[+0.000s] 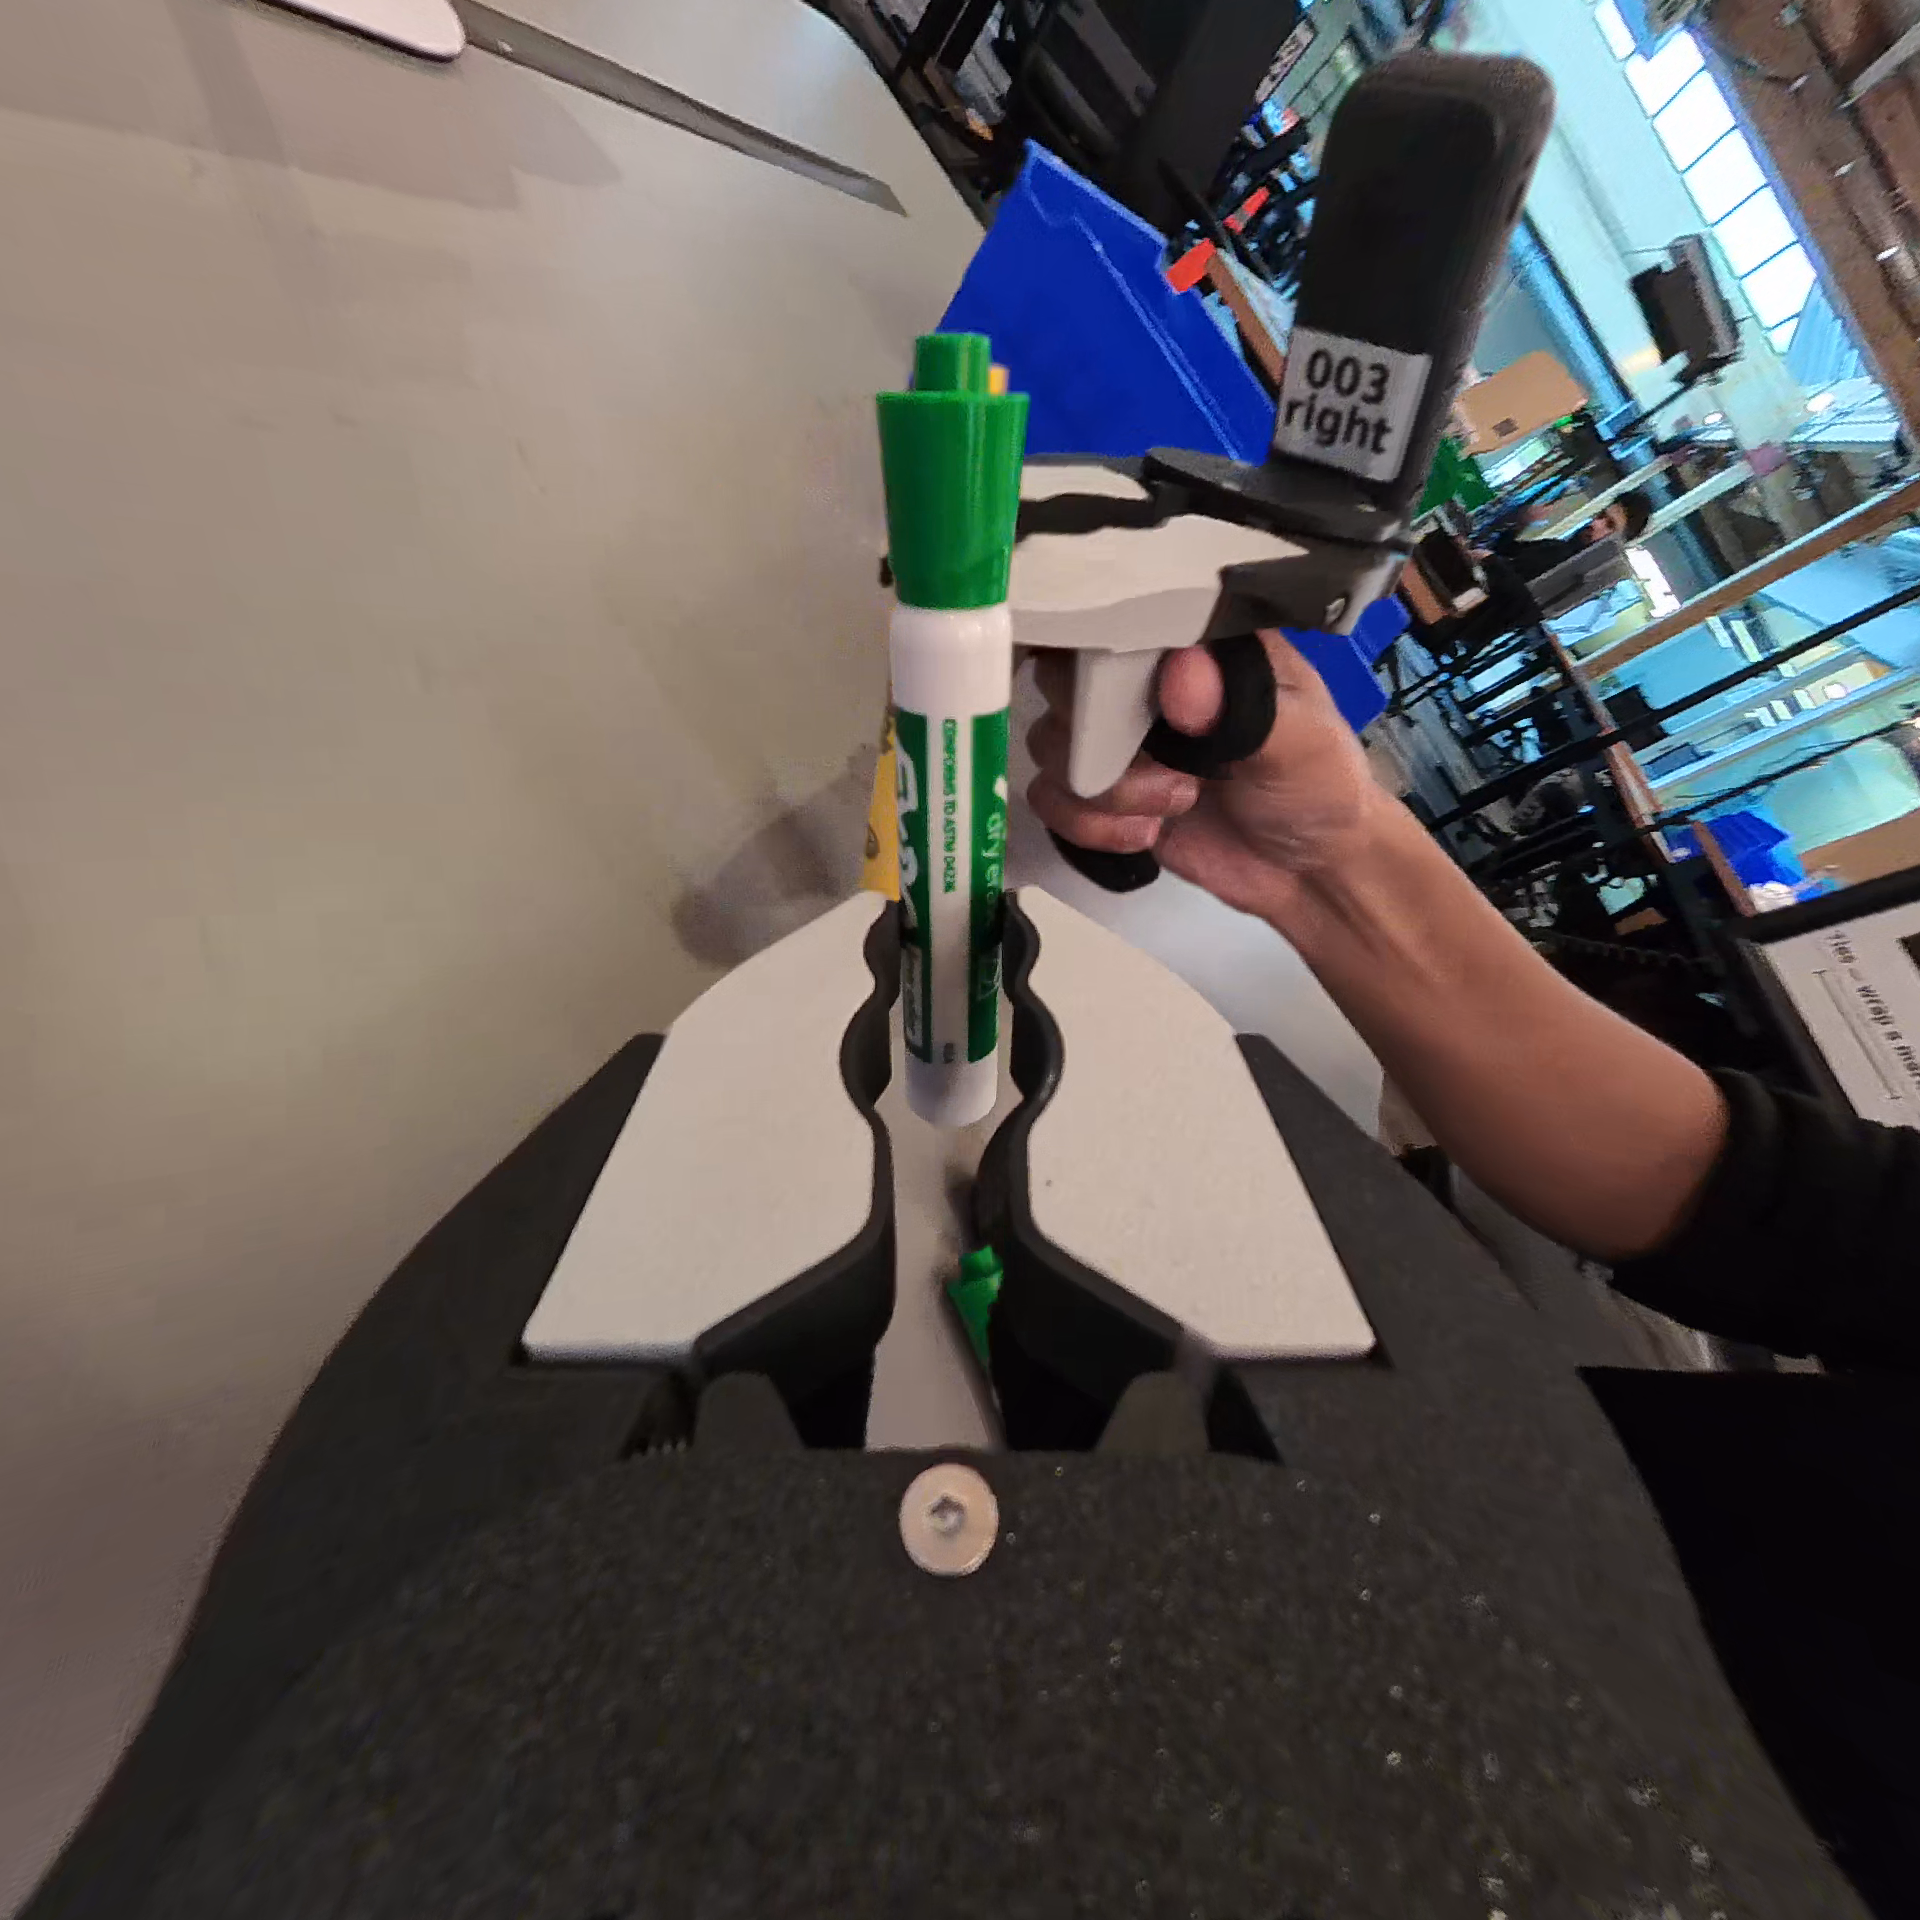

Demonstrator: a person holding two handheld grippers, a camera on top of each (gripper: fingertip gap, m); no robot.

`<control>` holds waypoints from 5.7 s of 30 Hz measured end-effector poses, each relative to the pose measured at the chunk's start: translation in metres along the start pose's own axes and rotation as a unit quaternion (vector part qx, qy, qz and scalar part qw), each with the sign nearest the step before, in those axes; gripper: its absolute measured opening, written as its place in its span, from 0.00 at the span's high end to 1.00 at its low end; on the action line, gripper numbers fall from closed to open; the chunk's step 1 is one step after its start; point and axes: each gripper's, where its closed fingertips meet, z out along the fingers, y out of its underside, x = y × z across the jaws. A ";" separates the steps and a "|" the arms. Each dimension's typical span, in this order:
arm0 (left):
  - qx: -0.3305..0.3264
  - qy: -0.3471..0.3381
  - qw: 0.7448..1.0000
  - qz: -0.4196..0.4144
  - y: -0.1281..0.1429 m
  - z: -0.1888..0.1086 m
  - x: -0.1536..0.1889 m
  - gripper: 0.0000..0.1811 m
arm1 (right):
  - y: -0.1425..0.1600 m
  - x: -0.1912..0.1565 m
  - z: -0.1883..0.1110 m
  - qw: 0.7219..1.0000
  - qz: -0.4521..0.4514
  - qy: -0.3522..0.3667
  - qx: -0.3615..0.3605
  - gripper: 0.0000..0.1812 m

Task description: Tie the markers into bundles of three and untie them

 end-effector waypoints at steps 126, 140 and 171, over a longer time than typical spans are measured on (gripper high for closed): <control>0.106 0.227 0.965 0.072 -0.048 0.013 0.088 0.50 | 0.038 -0.080 -0.017 0.998 -0.042 -0.053 0.011 0.90; 0.092 0.227 0.969 0.016 -0.041 0.009 0.070 0.69 | 0.033 -0.081 0.017 0.995 0.061 -0.074 -0.029 0.90; -0.131 -0.122 0.982 0.060 0.007 -0.016 -0.017 0.65 | 0.094 0.033 -0.064 0.904 -0.006 0.314 -0.291 0.90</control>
